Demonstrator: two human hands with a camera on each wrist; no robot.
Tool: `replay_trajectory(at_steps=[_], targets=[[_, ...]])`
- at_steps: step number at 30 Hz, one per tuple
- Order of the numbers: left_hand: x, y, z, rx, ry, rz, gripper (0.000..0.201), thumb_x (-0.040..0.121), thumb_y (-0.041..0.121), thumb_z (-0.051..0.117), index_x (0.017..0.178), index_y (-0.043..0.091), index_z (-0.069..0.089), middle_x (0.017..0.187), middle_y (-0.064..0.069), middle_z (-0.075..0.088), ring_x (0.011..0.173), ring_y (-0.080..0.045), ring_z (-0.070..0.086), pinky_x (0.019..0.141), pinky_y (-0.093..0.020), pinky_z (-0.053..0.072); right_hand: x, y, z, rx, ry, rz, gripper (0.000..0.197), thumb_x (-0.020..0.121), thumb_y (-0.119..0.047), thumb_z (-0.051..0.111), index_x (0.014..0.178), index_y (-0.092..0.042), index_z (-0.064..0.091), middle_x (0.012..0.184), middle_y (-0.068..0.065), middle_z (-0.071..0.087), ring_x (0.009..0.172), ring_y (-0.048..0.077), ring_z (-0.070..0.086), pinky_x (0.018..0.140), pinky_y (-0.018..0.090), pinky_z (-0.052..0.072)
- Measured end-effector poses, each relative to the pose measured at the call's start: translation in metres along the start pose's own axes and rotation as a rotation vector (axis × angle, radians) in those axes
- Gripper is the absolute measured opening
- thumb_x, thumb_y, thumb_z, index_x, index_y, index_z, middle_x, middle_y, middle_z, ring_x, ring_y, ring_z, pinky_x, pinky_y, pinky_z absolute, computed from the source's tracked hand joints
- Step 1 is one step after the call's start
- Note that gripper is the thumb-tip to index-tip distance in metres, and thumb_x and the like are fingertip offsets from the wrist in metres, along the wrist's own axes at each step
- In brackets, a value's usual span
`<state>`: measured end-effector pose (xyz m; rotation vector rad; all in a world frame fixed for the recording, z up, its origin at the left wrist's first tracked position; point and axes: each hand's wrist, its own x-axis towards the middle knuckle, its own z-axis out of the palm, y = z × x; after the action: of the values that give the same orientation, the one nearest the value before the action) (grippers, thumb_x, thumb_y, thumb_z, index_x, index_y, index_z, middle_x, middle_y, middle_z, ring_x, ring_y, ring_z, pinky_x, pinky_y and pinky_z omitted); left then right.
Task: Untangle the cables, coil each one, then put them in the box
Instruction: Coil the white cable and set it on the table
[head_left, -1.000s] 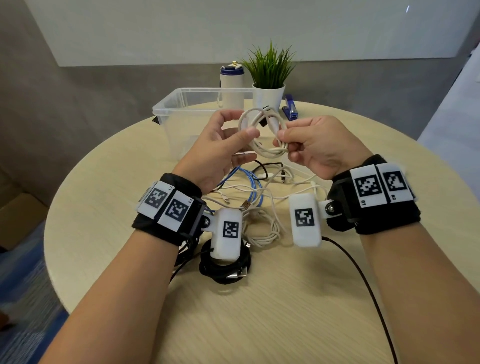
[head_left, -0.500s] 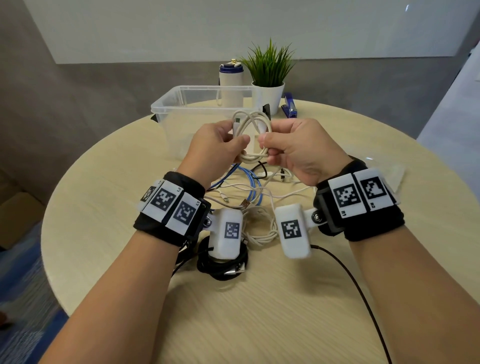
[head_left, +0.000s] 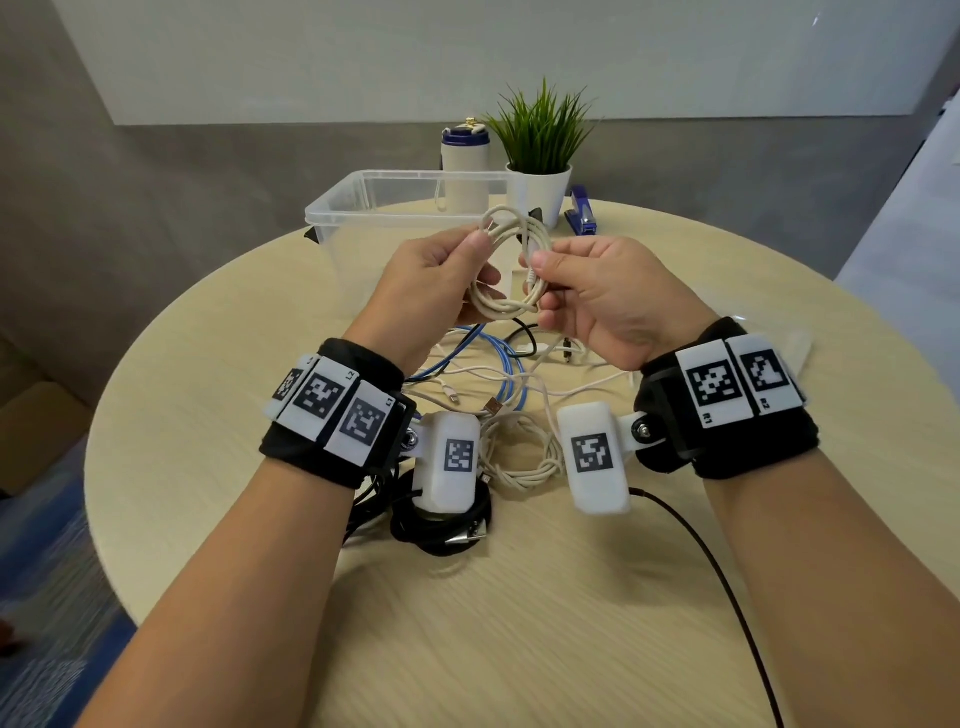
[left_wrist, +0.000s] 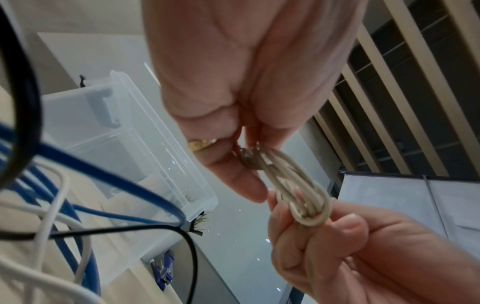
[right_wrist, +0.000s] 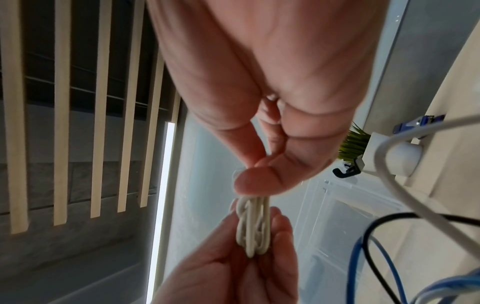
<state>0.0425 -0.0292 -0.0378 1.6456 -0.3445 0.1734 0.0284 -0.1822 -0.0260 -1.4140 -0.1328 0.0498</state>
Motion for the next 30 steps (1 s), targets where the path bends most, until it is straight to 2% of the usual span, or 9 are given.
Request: replay_trajectory(at_steps=[2,6,10,14,20,24,26,28,30], targets=[[-0.0002,0.0017,0.0006,-0.078,0.015,0.01,0.021,0.098,0.018,0.049,0.113,0.017,0.064,0.076,-0.005,0.056,0.06,-0.01,0.059,0.056,-0.022,0.051,-0.0002,-0.0005,-0.0001,0.003,0.003,-0.002,0.019,0.094,-0.003,0.053,0.109,0.007,0.057,0.068,0.007,0.051,0.048,0.008,0.046,0.045,0.02,0.047],[0.0023,0.0005,0.0018,-0.007,0.074,0.072,0.03,0.097,0.014,0.052,0.125,0.017,0.061,0.069,-0.002,0.051,0.058,-0.009,0.051,0.051,-0.019,0.047,0.0002,0.0005,0.0007,0.003,-0.001,0.013,0.014,0.094,-0.002,0.053,0.104,0.005,0.057,0.067,0.007,0.05,0.049,0.008,0.044,0.043,0.018,0.044],[0.0031,-0.0012,0.0036,0.068,0.065,0.083,0.032,0.097,0.013,0.049,0.125,0.026,0.059,0.066,-0.001,0.046,0.05,-0.004,0.041,0.046,-0.016,0.044,-0.0008,0.0017,0.0025,-0.053,-0.059,0.052,0.007,0.093,-0.001,0.052,0.087,-0.003,0.053,0.07,0.009,0.052,0.05,0.009,0.045,0.041,0.018,0.038],[0.0032,-0.0012,0.0022,0.115,0.054,0.045,0.037,0.1,0.013,0.044,0.131,0.028,0.054,0.072,-0.002,0.042,0.055,-0.008,0.041,0.045,-0.019,0.048,-0.0023,0.0008,0.0023,-0.016,-0.105,0.049,0.006,0.092,-0.002,0.055,0.087,-0.004,0.054,0.07,0.007,0.054,0.052,0.01,0.049,0.044,0.018,0.042],[0.0022,0.001,0.0,0.151,0.035,0.069,0.038,0.1,0.01,0.043,0.13,0.03,0.053,0.07,-0.001,0.04,0.041,-0.002,0.04,0.042,-0.016,0.045,-0.0012,-0.0004,0.0004,0.021,-0.057,0.019,0.009,0.089,-0.003,0.059,0.083,-0.005,0.054,0.065,0.005,0.05,0.05,0.009,0.049,0.044,0.017,0.044],[0.0022,0.0019,-0.0001,0.153,0.045,0.056,0.034,0.099,0.009,0.044,0.126,0.024,0.059,0.067,0.0,0.042,0.038,-0.002,0.043,0.042,-0.016,0.045,0.0004,0.0001,-0.0005,0.007,-0.015,0.012,0.013,0.089,-0.001,0.06,0.078,-0.004,0.053,0.062,0.005,0.05,0.05,0.01,0.049,0.044,0.018,0.045],[0.0009,0.003,0.0002,0.164,0.028,0.053,0.03,0.099,0.012,0.047,0.121,0.024,0.063,0.06,0.006,0.046,0.039,-0.004,0.046,0.044,-0.019,0.048,0.0016,0.0009,-0.0019,-0.01,0.006,-0.005,0.012,0.089,-0.001,0.059,0.079,-0.004,0.054,0.063,0.005,0.05,0.051,0.01,0.048,0.044,0.018,0.044],[-0.0013,0.0045,0.0017,0.124,0.009,0.031,0.02,0.098,0.023,0.049,0.103,0.026,0.069,0.057,0.008,0.047,0.042,-0.005,0.048,0.047,-0.023,0.05,0.0024,0.002,-0.0031,-0.052,0.023,-0.035,0.008,0.09,-0.001,0.059,0.083,-0.004,0.055,0.063,0.004,0.049,0.05,0.009,0.047,0.044,0.019,0.044],[-0.0028,0.0053,0.0033,0.043,0.021,-0.029,0.028,0.098,0.037,0.047,0.086,0.027,0.07,0.061,0.002,0.049,0.046,-0.007,0.051,0.048,-0.025,0.05,0.0032,0.0033,-0.0029,-0.091,0.029,-0.053,0.007,0.091,-0.002,0.058,0.084,-0.004,0.057,0.063,0.003,0.048,0.05,0.008,0.045,0.044,0.019,0.043]])
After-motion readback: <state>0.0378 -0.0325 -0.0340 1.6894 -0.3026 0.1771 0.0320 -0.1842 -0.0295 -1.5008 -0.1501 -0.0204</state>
